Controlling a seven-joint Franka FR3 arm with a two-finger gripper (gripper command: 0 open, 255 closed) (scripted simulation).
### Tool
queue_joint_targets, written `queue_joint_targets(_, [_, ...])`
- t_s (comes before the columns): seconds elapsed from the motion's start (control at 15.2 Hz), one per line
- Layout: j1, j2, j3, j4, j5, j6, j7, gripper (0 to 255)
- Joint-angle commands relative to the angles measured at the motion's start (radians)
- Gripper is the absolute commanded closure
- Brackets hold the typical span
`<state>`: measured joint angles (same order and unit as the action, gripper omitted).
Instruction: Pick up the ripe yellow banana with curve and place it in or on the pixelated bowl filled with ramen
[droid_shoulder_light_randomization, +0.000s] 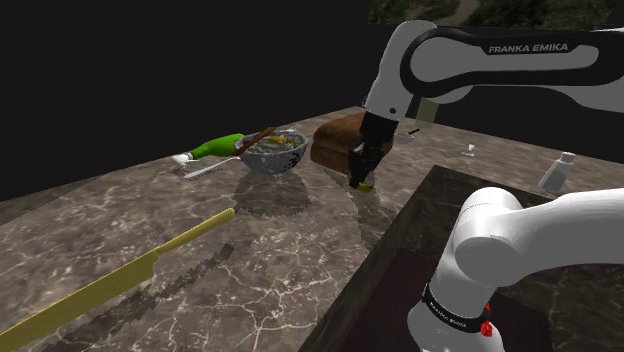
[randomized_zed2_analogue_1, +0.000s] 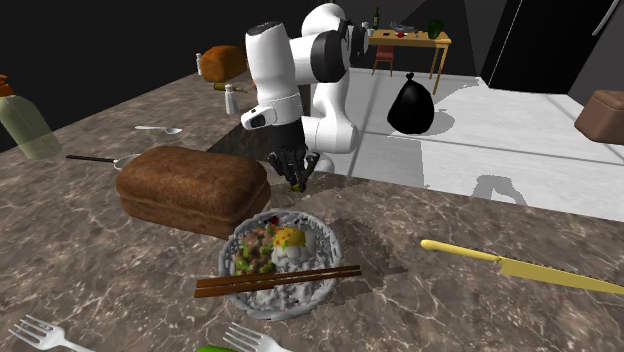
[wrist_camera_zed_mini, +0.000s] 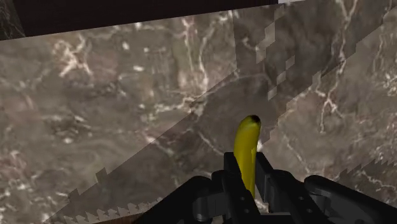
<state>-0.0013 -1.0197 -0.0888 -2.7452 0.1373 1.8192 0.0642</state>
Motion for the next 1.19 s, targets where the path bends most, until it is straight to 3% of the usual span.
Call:
queue_joint_targets(0.0, [0.001,0.007,-0.001,0.027,-0.001,-0.02,0.002,255])
queue_joint_targets(1.12, [0.012,0.062,0.003,0.282,0.001,-0.216,0.039,255])
